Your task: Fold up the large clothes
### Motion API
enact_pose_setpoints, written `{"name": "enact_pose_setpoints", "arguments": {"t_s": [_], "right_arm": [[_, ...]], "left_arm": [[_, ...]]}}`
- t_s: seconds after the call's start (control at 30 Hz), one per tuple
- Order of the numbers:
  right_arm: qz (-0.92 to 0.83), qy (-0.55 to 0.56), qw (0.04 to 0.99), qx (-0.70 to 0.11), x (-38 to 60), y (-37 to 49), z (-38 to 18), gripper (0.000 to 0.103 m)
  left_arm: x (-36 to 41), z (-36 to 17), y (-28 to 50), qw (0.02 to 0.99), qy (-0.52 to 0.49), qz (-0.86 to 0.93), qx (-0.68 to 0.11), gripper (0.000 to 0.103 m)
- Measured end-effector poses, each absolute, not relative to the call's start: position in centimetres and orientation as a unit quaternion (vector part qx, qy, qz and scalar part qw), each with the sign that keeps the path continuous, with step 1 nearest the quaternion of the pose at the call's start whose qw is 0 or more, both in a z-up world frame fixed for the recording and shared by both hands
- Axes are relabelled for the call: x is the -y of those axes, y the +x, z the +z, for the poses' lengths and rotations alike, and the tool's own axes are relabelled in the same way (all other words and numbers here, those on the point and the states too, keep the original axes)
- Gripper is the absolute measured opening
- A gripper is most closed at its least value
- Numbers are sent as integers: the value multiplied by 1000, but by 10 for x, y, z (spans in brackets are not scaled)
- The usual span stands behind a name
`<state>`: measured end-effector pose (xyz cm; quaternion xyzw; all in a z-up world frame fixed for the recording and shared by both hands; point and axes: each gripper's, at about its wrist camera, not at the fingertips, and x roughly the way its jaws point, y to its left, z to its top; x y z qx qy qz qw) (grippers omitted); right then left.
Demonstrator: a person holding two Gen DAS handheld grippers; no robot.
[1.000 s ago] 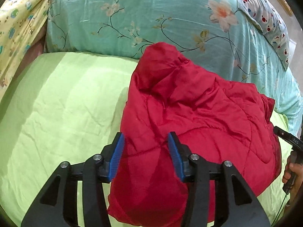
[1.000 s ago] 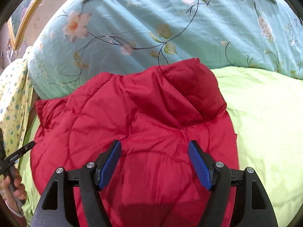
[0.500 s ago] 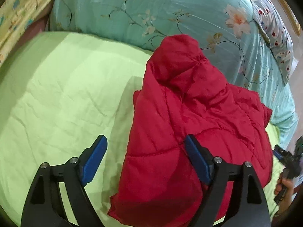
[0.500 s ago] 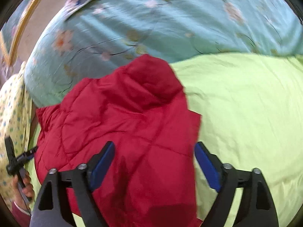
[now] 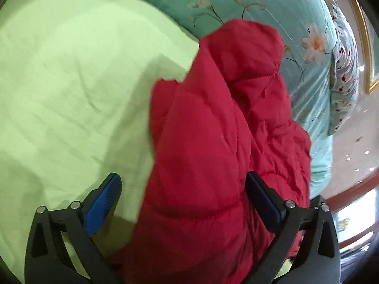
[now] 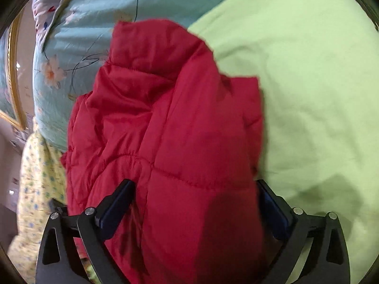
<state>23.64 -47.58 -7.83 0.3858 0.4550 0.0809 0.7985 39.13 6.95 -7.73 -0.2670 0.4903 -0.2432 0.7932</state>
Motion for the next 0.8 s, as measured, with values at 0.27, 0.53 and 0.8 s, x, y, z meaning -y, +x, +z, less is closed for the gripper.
{"name": "enact_pose_setpoints", "arguments": {"t_s": [0.27,0.53,0.8], "right_arm": [[105,363,798,-470,462,237,-69,57],[119,343,808,-463,447,200,-35,38],[142,349,808,-453,433,136,-14,37]], "left_arm": [[-38,-58,375,801,-229,-287,-472,63],[-45,-18,336,812,-207,-303,-453,52],[-71,-4,264,810,-201,-324,-446,51]]}}
